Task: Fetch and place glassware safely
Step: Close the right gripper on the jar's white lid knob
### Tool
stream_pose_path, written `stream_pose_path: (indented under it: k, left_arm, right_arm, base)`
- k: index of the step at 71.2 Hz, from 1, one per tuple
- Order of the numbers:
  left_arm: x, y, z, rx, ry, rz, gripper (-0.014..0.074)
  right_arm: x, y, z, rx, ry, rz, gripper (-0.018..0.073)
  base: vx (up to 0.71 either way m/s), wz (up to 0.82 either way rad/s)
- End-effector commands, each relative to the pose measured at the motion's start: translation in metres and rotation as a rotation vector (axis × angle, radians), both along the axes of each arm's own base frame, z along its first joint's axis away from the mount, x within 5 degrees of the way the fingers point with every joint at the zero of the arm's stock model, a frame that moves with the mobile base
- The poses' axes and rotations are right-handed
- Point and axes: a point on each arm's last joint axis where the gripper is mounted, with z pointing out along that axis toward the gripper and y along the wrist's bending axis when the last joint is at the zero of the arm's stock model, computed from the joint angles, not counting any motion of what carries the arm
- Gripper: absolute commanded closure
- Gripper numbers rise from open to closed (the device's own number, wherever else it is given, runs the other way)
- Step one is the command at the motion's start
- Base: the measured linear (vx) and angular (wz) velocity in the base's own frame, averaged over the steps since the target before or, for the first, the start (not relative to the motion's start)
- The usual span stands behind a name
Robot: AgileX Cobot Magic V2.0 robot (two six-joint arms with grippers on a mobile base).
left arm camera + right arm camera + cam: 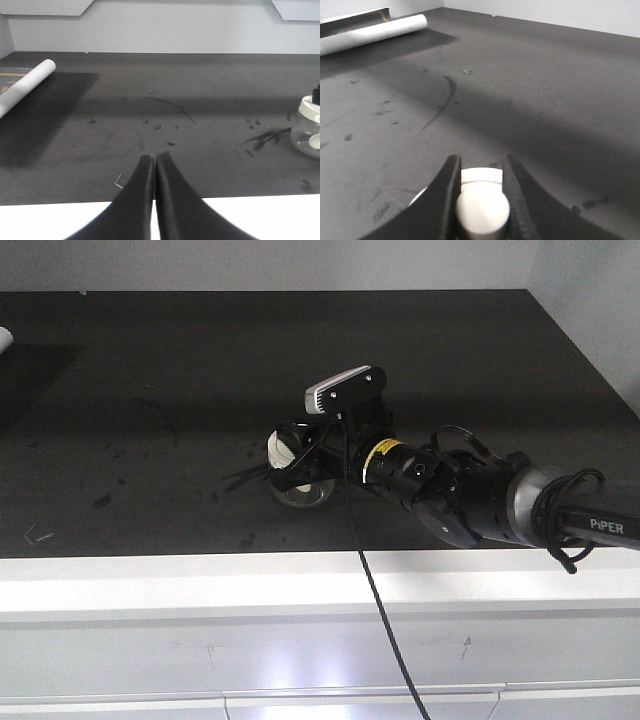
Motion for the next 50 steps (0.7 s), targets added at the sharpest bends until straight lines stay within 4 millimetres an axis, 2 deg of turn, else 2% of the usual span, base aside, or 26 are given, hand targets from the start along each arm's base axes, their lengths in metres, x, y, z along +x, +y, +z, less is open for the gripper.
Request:
stream_pose_path:
  k: [1,16,28,37,50]
  left_arm:
    - [0.001,-0.002,0.014,-0.017,-0.075,-0.023,0.0603]
    - [0.001,-0.002,0.014,-0.017,-0.075,-0.023,0.0603]
    - [0.001,-0.002,0.014,-0.017,-0.075,-0.023,0.0603]
    - [0.001,-0.002,0.014,-0.017,-0.075,-0.023,0.0603]
    - [0.001,-0.002,0.014,-0.017,-0.075,-0.023,0.0603]
  right_arm:
    - [0.0,-0.002,0.019,0.013,-0.045,-0.004,0.0573]
    - [-0.003,-0.004,0.032,0.027,-0.073,-0.005,0.0566]
    - [-0.016,-0.012,0.066,0.054,-0.137,-0.011,0.0562]
    - [-0.033,-0.031,0.092,0.092,-0.197,-0.027,0.056]
    - [-0.067,-0.067,0.112,0.113,-0.244,-0.072,0.056]
  base:
    - [0.0,0.0]
    - [0.0,0.0]
    - [0.0,0.0]
    - [0.0,0.0]
    - [0.0,0.0]
